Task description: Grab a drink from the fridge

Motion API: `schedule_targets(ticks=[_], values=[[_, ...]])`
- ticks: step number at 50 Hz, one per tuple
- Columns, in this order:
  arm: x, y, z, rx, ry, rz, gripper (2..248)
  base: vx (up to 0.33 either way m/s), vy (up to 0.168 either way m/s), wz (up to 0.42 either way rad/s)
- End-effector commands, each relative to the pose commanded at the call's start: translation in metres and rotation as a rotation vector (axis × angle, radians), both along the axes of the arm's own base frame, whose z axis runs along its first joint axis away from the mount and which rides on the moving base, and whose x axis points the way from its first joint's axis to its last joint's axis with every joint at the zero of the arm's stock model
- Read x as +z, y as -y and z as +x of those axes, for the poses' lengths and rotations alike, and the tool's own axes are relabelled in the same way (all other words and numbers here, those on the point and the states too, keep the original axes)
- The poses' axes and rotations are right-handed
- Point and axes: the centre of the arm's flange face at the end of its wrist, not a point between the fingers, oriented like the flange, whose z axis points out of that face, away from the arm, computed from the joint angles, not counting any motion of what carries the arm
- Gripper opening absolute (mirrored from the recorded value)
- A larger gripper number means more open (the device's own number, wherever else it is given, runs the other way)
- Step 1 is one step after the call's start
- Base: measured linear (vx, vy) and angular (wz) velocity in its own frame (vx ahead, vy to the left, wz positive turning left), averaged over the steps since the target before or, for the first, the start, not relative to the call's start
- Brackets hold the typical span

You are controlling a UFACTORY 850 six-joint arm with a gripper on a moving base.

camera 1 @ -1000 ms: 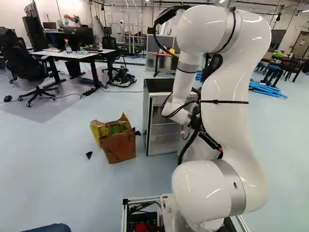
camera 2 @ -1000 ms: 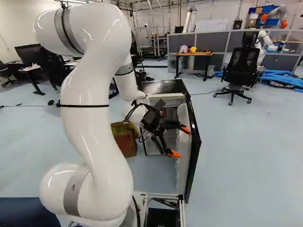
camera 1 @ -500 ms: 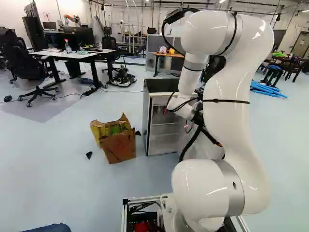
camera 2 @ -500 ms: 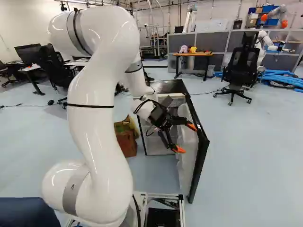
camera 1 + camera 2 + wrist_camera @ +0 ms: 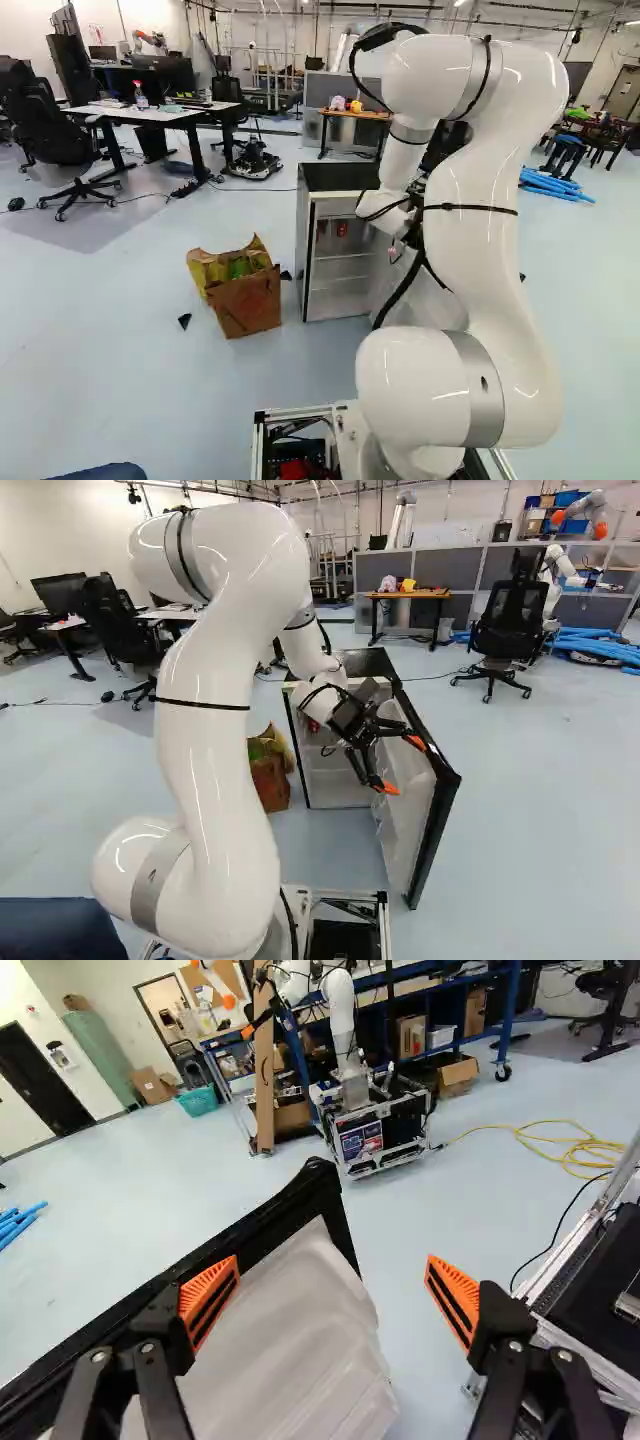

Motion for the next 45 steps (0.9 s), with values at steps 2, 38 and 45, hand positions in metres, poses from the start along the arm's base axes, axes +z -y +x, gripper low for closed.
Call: schedule_targets(ticks=[2,38,45], values=[[0.000,0.003,0.003,-0.004,0.008,0.002,247,0.000,0.000,0.000],[0.003,0.049,0.046,-0.060,0.131,0.023,247,0.000,0.000,0.000],[0.005,0.060,0.053,-0.075,0.149,0.019,247,0.000,0.000,0.000]])
